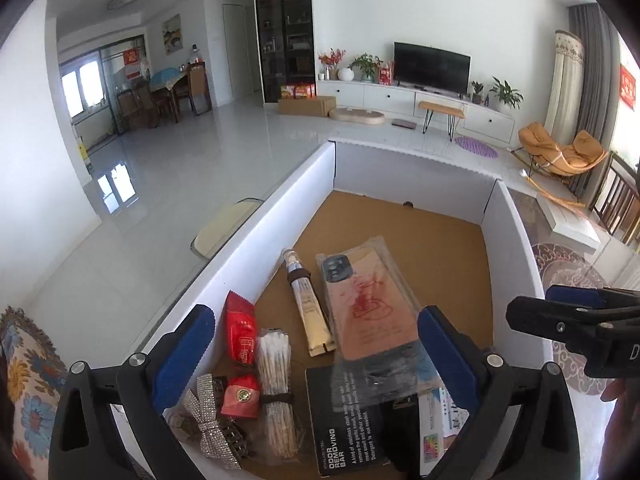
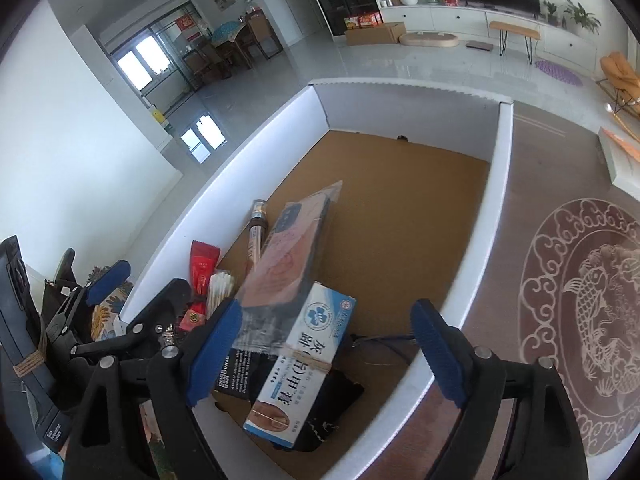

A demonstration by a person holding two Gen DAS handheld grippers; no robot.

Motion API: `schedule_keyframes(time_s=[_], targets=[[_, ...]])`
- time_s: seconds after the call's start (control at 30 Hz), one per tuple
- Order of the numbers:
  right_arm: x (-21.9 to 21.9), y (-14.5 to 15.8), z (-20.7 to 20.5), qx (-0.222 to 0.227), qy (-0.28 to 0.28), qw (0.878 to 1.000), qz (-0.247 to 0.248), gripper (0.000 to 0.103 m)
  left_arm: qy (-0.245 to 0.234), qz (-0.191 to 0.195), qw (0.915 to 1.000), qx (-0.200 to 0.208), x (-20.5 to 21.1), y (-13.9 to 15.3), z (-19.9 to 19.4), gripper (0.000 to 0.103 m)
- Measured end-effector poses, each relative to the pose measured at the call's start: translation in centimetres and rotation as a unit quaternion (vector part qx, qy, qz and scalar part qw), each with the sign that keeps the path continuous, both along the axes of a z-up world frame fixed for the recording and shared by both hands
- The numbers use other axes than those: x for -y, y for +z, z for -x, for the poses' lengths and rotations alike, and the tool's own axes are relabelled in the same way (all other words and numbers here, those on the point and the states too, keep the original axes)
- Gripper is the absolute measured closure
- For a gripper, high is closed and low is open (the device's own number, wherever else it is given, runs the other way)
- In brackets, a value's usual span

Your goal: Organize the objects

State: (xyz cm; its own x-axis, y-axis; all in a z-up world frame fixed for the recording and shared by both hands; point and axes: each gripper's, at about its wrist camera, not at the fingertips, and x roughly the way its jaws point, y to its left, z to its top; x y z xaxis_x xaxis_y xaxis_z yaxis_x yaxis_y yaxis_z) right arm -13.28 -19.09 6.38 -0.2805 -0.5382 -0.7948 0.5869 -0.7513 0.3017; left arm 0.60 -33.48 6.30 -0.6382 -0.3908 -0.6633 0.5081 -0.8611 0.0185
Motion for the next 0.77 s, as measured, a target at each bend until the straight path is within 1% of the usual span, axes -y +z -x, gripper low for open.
schedule_keyframes(time_s=[0.03,0.07,0.13,0.2,0.27,0.37,0.43,0.53,0.67,0.7,0.77], targets=[[-0.6,0.6,-0.1,-0.014,-0.007,1.000,-0.012,0.012,0.005,-0.007,0.9999,-0.007,-0.1,0.2,-0.3,0.000],[-1.0,1.1,0.4,-0.023,-0.010,0.999,-0.023,0.012,0.009,-0.015,0.9999,-0.002,-0.2,0.2,-0.5,0.000],[-1.8,1.5,0.2,-0.031,-0.014,0.998,-0.045,0.011,0.011,-0.018,0.9995,0.022,-0.8,0.2,-0.3,0.000],[-2.3,1.6,0.0,-0.037,-0.020,0.997,-0.068,0.011,-0.003,-0.016,0.9984,0.053,-1.8,0.2,-0.4,0.000],[-2.7,1.7,-0.3,-0.041,-0.019,0.996,-0.079,0.011,-0.025,-0.013,0.9975,0.065,-2.9,0.1,-0.2,0.000],[-2.5,1.7,-0.7,-0.049,-0.012,0.995,-0.086,0.011,-0.021,0.002,0.9979,0.062,-3.7,0.2,-0.6,0.000],[-2.6,1.8,-1.1,-0.055,-0.009,0.995,-0.087,0.011,-0.024,0.002,0.9980,0.059,-3.9,0.4,-0.8,0.000],[-2.3,1.8,-1.4,-0.058,-0.003,0.994,-0.088,0.011,-0.022,-0.008,0.9983,0.053,-3.7,0.5,-1.1,0.000],[-1.8,2.0,-1.7,-0.072,0.000,0.993,-0.095,0.011,-0.008,-0.034,0.9984,0.044,-2.8,0.6,-1.5,0.000],[-1.7,2.1,-1.7,-0.073,0.002,0.993,-0.095,0.011,-0.001,-0.033,0.9987,0.039,-2.6,0.7,-1.8,0.000],[-1.6,2.2,-1.8,-0.074,0.005,0.993,-0.093,0.011,0.008,-0.017,0.9992,0.034,-2.7,0.9,-2.1,0.000]])
